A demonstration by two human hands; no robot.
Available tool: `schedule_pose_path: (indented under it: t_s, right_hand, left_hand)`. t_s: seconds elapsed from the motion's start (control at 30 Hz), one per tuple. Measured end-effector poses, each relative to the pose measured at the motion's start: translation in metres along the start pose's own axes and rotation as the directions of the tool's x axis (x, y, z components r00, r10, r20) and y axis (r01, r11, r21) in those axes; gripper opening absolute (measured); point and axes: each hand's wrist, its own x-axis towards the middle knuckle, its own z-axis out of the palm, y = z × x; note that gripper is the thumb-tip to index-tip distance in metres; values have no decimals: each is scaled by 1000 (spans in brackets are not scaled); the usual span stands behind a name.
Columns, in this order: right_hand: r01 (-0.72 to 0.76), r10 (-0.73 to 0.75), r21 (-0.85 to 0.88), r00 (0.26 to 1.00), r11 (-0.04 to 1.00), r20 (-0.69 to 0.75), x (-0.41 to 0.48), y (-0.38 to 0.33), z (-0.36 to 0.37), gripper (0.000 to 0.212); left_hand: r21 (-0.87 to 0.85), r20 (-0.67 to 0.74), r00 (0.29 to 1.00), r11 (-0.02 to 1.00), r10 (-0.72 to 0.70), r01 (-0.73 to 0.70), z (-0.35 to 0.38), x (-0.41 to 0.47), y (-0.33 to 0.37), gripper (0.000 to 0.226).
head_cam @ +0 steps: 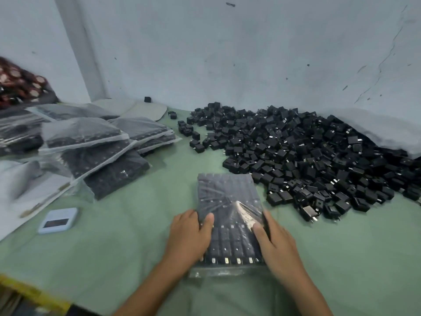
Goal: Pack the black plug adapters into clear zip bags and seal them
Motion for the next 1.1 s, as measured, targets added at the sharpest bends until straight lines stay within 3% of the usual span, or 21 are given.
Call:
schedule_pose_path:
  t_s: [0.03,0.1,0.17,0.2,0.23,0.37,0.53,0.7,0.8,0.87,0.9,0.93,0.97,1.0,1.07,1.1]
  right_hand:
    - [-4,5,43,1000,999,-17,-4,-1,1,60]
    - [0,7,124,998,992,-55,-9,-5,1,59]
    - [-9,19,152,997,988,-68,-10,-8,-1,61]
    - [-16,28,170,997,985,-68,-12,-10,-2,62]
    - [-21,36,201,997,979,-71,-12,-11,-3,61]
    - [-24,75,372,990,928,-123,-18,-14,-7,39]
    - [-47,137,420,973,906,-186,-21,-11,-5,26]
    - [-37,112,353,974,935,-196,-16,-7,0,29]
    - [-12,83,293,970,956,-231,-15,-3,5,26]
    - [2,66,261,965,965,-252,-13,-1,7,20]
    - [11,54,241,964,970,-262,-13,-1,7,20]
    - [20,44,228,962,973,-269,-12,-2,6,20]
    - [26,36,218,961,976,-275,-12,-3,5,21]
    - [31,30,214,961,976,-274,-12,-3,5,22]
    - [28,29,210,964,977,-263,-11,-5,4,19]
    - [28,28,206,965,978,-262,-11,-5,3,19]
  left_hand:
    - [-197,74,994,976,-78,91,-6,-5,7,35]
    - [-608,324,939,735,-115,300,-18,-15,16,16]
    - [-767,479,878,488,5,416,-22,-24,19,66]
    - [-776,488,872,477,39,413,-22,-28,19,83]
    - [-790,461,886,479,54,382,-23,-29,20,85]
    - [-853,282,957,474,71,217,-36,-12,19,56]
    - [-925,90,996,369,-28,94,-87,40,12,51]
    - [-885,-147,977,462,-155,-60,-165,141,-1,42]
    - [-808,-273,937,581,-216,-102,-206,203,-6,46]
    - [-711,-334,910,700,-246,-72,-225,235,-17,67]
    - [-563,-349,906,827,-238,1,-230,246,-29,77]
    - [-274,-336,916,953,-219,128,-232,254,-42,76]
    - [69,-330,915,960,-234,270,-232,259,-56,66]
    - [347,-344,907,865,-242,363,-231,260,-67,56]
    - [585,-373,910,716,-180,381,-228,257,-84,52]
    - [602,-353,925,723,-142,341,-228,258,-89,53]
